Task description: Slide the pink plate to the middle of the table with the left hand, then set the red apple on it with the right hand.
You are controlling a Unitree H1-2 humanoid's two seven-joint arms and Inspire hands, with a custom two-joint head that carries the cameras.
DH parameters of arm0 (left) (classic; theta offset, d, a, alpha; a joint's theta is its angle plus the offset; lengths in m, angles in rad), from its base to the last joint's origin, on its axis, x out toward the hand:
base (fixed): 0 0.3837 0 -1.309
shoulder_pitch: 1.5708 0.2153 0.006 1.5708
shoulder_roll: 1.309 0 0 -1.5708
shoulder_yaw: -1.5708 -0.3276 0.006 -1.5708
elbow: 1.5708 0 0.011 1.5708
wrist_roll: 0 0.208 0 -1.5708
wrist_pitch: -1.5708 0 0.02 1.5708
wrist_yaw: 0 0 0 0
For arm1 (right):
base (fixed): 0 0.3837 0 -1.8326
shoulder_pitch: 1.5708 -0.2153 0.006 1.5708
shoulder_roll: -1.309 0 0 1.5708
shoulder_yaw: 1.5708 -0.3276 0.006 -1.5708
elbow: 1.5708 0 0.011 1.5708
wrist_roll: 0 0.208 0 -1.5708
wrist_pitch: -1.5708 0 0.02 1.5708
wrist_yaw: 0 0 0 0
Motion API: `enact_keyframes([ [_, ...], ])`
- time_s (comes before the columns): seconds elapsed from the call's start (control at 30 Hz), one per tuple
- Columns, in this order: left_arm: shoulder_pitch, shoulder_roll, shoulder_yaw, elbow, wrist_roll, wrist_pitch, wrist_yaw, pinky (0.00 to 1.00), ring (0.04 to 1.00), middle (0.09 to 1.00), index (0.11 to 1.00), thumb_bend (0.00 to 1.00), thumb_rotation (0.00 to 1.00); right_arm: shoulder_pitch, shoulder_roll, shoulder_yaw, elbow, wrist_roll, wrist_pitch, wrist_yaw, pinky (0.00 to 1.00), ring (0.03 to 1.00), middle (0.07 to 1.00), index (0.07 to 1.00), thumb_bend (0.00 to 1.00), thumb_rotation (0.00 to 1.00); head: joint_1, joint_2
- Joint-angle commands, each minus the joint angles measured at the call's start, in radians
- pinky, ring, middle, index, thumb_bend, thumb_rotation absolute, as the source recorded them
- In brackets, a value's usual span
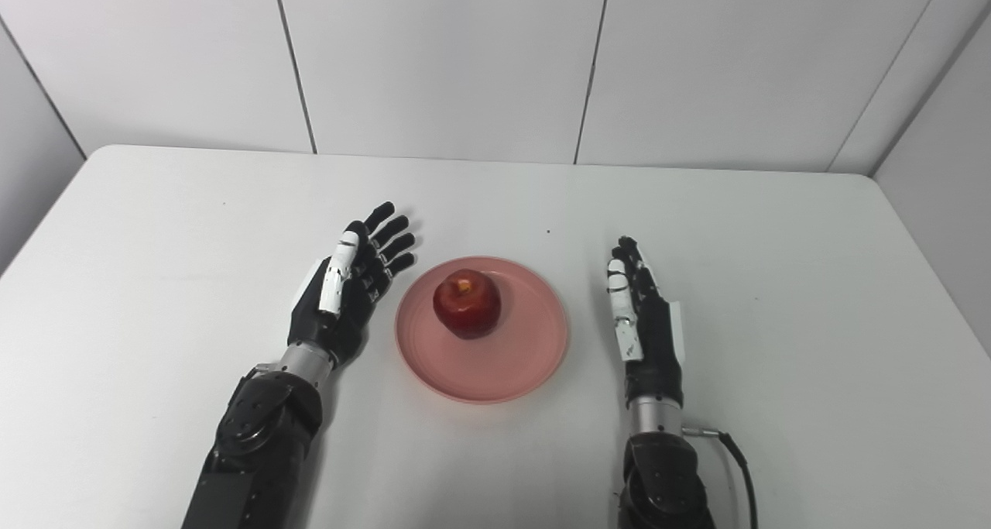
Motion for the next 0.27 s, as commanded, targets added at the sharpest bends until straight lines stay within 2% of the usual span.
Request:
enact_keyframes([
  [0.0,0.030,0.006,0.001,0.011,0.001,0.030,0.007,0.89,0.895,0.910,0.895,0.37,1.00,-0.014,0.007,0.007,-0.021,0.002,-0.016,0.007,0.86,0.881,0.892,0.896,0.17,0.93,0.000,0.001],
  [0.23,0.030,0.004,0.000,0.010,0.003,0.031,0.010,0.89,0.896,0.911,0.898,0.36,1.00,-0.016,0.005,0.006,-0.022,0.002,-0.016,0.004,0.86,0.882,0.889,0.893,0.18,0.95,0.002,0.002],
])
